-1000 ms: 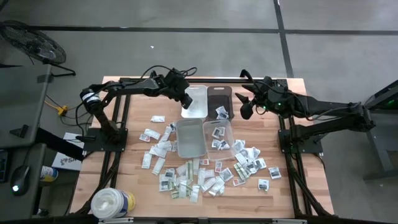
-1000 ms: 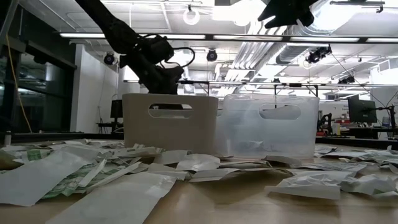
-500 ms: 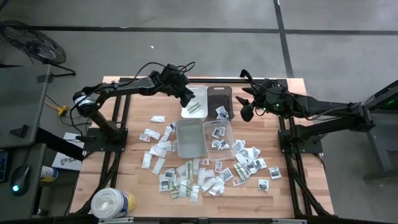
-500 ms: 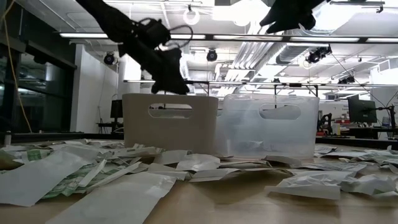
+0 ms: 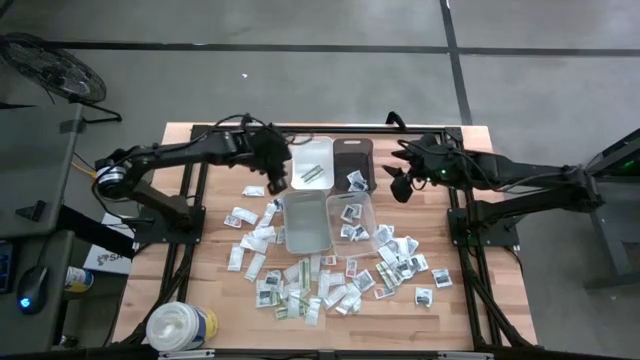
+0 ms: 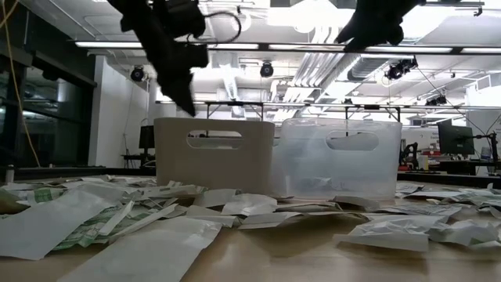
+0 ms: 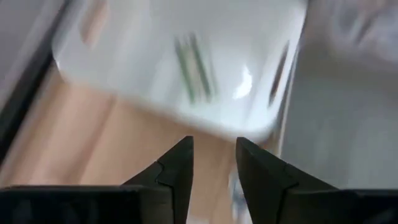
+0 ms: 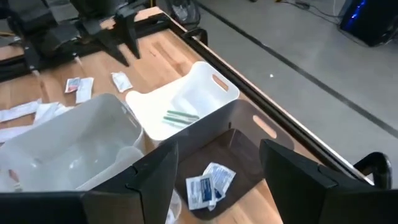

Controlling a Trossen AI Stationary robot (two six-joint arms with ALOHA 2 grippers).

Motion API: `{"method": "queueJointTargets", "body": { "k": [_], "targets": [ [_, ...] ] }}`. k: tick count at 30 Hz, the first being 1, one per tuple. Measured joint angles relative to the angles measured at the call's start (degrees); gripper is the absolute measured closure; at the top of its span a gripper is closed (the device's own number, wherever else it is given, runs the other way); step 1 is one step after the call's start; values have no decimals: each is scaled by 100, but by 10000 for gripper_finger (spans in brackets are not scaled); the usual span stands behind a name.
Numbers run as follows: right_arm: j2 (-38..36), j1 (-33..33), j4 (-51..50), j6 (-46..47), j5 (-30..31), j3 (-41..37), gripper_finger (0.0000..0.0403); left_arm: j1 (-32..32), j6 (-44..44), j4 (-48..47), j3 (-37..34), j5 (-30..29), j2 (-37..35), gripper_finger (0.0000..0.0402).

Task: Pick & Place First Aid Supplies
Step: Put the green bandage pack into the white bin

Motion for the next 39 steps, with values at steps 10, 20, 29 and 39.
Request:
{"method": "queueJointTargets", "body": {
  "k": [10, 20, 29, 39],
  "targets": [
    [-1032, 8, -743, 80, -617, -193, 181, 9, 436, -710, -405, 21, -42, 282],
    [-1859, 9, -218, 804, -1396, -1296, 181, 11, 1023, -724, -1076, 256, -37, 282],
    [-2074, 11, 961, 1104, -1878, -2189, 181, 175, 1858, -768, -1222, -142, -37, 282],
    [-2072, 11, 1247, 1197, -1924, -2304, 181, 199, 2884, -865, -1698, -312, -37, 282]
  ]
}}
